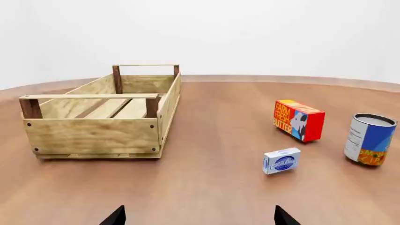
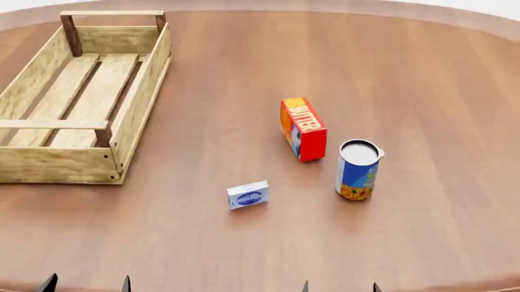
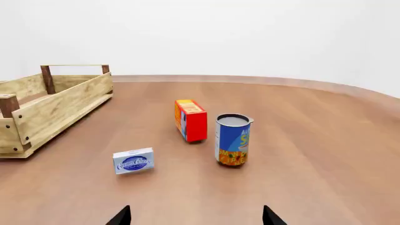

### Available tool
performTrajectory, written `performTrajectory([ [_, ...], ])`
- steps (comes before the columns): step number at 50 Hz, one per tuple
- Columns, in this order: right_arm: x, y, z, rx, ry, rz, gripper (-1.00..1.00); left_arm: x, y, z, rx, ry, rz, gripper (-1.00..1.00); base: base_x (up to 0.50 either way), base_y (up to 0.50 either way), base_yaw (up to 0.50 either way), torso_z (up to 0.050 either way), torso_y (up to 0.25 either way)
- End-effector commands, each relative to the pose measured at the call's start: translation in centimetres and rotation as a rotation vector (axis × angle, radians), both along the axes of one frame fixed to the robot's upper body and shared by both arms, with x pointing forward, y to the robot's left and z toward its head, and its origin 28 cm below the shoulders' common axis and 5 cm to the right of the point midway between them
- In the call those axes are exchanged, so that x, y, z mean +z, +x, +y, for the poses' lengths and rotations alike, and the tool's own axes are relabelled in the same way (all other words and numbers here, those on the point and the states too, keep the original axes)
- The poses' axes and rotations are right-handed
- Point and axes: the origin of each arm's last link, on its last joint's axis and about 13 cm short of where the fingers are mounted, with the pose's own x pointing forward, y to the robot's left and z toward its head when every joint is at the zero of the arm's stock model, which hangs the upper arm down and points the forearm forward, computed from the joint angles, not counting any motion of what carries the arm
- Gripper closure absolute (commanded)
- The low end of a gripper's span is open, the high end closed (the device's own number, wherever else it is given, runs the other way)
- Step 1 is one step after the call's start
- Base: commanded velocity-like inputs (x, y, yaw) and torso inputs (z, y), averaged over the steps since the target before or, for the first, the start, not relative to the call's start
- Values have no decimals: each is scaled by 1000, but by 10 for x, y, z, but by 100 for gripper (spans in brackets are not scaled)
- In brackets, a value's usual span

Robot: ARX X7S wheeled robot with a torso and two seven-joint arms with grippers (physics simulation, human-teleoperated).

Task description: Pick up the cream cheese and put it in the tray.

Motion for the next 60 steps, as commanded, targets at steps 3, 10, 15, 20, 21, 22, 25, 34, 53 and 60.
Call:
performTrajectory([
  [3,-1,2,0,-5,-4,-3,-100,1,0,0,4,-32,10,-100,0,0,0,0,0],
  [10,-3,1,-1,-12,-1,-14,-100,1,0,-2,-4,-24,5,-100,0,0,0,0,0],
  [15,-3,1,-1,-14,-9,-17,-100,1,0,-1,0,-35,-6,-100,0,0,0,0,0],
  [20,-2,1,0,-19,-13,-25,-100,1,-1,0,0,-32,-13,-100,0,0,0,0,0],
  [21,-2,0,0,-18,-28,-33,-100,2,-1,1,13,-3,-24,-100,0,0,0,0,0],
  [22,-1,0,0,-19,-25,-34,-100,3,-1,1,11,-9,-32,-100,0,0,0,0,0],
  [25,6,-1,0,-28,-42,-70,-100,9,-2,1,26,0,-70,-100,0,0,0,0,0],
  [34,35,-12,-1,-42,-59,-212,-100,49,-16,1,40,12,-286,-100,0,0,0,0,0],
  [53,66,-32,-4,-72,-73,-491,-100,82,-44,6,11,-47,-535,-100,0,0,0,0,0],
  [60,67,-35,-6,-92,-60,-523,-100,82,-46,8,24,-65,-588,-100,0,0,0,0,0],
])
